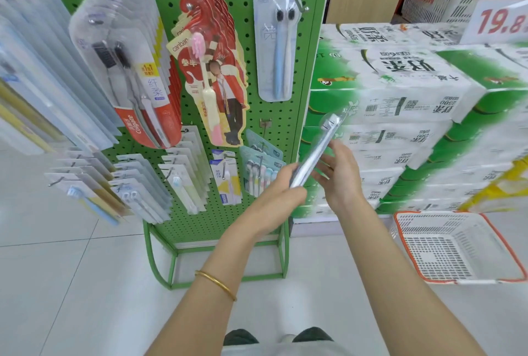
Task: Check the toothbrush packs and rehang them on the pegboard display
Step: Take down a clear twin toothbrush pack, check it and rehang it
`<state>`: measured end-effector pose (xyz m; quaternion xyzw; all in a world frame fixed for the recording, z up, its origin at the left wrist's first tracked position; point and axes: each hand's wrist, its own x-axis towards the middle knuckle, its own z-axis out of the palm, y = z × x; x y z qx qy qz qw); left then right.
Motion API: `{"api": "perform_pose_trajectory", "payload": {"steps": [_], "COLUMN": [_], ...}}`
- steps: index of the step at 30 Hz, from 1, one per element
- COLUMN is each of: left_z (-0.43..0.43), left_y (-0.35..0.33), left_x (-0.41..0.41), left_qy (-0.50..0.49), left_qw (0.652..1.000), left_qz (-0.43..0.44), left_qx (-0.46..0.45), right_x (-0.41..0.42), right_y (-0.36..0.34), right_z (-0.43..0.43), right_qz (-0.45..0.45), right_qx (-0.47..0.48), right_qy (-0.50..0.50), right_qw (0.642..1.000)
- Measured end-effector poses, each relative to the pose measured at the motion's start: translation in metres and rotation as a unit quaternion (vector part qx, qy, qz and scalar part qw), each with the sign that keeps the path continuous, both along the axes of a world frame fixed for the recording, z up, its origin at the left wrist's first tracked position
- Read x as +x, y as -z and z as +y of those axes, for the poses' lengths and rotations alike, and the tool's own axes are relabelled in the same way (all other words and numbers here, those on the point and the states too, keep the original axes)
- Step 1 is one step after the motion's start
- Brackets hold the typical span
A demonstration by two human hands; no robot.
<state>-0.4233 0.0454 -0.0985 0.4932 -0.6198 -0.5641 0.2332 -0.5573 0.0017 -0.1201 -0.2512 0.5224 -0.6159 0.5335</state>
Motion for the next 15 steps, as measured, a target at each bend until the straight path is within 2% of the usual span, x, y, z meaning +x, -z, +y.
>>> {"api": "perform_pose_trajectory", "payload": {"steps": [3,5,11,15], "left_z": [-0.003,-0.004,-0.01,-0.018], "left_y": [0.004,0.008,0.024,0.02], "left_x": [-0.002,-0.001,0.004,0.001], "left_qy": [-0.014,-0.032,-0.036,-0.094], "left_qw": [0.986,0.977,0.995,0.992], "left_qz": [0.126,0.154,0.067,0.081], "left_qx": [0.107,0.144,0.066,0.023], "right_x": [0.001,-0.001,-0.006,-0.007], "right_y": [0.005,0.004,-0.004,-0.01], "right_z": [0.0,-0.002,-0.002,-0.001], "right_qz": [-0.014,-0.029,0.041,0.079], "right_qx": [0.008,0.002,-0.037,-0.066], "right_qy": [0.015,0.035,-0.013,-0.049], "right_qw": [1.0,0.999,0.998,0.993]}}
